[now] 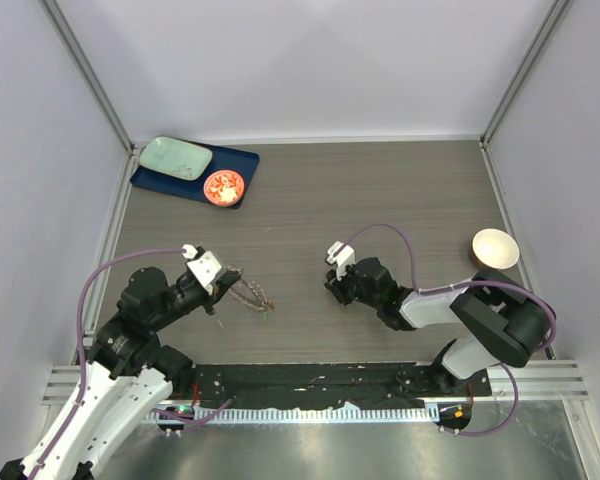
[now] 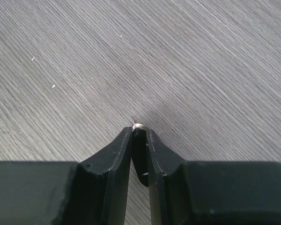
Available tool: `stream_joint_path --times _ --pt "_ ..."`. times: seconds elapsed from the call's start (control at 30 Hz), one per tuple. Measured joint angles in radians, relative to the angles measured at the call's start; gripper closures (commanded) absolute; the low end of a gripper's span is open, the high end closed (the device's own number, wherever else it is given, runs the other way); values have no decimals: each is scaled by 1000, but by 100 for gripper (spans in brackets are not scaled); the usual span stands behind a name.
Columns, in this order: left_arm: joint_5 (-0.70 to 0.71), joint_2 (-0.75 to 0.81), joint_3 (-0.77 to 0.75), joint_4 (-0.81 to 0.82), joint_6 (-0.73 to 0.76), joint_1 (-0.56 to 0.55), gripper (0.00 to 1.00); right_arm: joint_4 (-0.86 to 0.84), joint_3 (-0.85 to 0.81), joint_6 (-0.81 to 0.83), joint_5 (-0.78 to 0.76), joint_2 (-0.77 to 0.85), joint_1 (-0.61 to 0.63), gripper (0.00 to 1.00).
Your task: Put the keys on the keyring
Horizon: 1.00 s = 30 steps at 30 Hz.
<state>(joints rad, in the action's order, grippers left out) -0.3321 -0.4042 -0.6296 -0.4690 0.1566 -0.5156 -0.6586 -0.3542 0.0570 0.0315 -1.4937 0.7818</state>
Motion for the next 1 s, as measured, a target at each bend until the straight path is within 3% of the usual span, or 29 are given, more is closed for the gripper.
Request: stream_joint_path --times 0.3,0.43,0.7,1.0 --pt "0 0 0 0 0 0 100 5 -31 22 -16 -29 1 80" --pt "0 0 0 0 0 0 100 13 -49 43 -50 -46 11 99" --pt "-1 0 0 0 0 0 100 38 -67 72 -89 -45 40 99" --pt "-91 -44 0 13 1 0 100 180 -58 74 -33 237 41 99"
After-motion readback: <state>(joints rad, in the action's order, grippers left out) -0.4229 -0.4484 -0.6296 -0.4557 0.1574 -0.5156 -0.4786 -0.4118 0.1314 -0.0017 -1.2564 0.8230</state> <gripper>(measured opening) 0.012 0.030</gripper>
